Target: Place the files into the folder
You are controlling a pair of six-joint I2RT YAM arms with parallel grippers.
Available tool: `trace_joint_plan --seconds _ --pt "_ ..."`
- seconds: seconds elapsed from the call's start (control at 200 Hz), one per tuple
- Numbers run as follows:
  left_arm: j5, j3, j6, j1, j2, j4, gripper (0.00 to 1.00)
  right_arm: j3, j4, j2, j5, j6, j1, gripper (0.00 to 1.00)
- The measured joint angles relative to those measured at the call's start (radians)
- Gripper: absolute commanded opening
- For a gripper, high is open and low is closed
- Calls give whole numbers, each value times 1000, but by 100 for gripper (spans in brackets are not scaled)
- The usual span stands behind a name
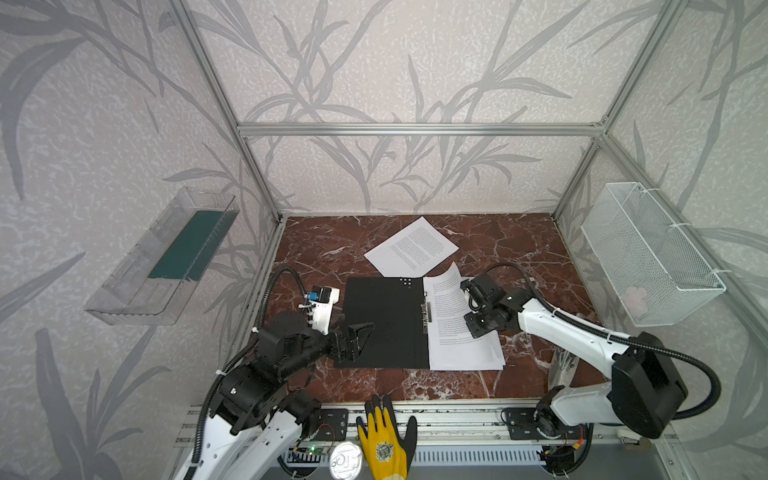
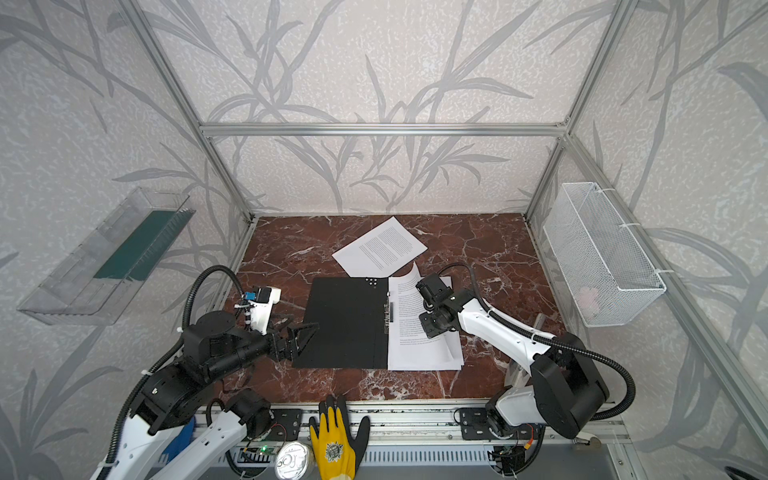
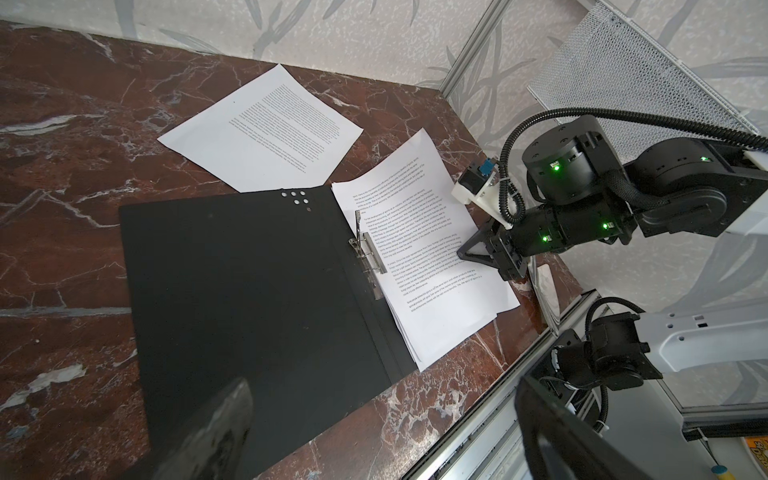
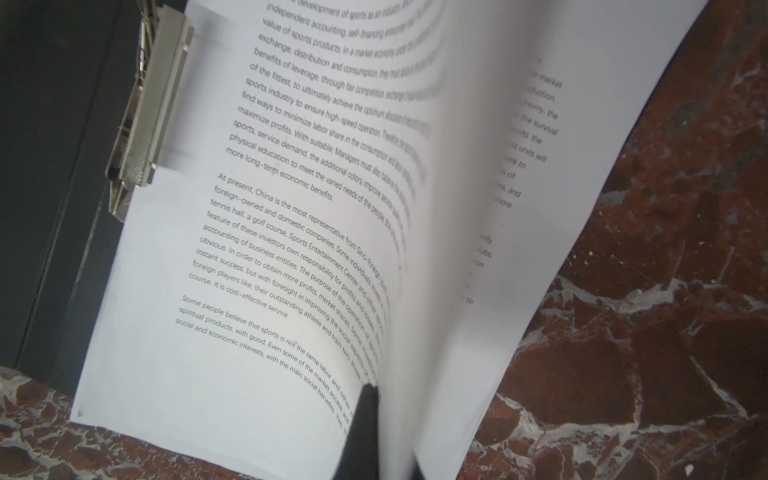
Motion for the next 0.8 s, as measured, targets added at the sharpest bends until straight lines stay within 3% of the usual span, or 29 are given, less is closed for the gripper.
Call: trace_joint_plan --seconds 0.8 --pt "-8 0 0 0 8 -10 99 -5 -4 -13 20 6 39 0"
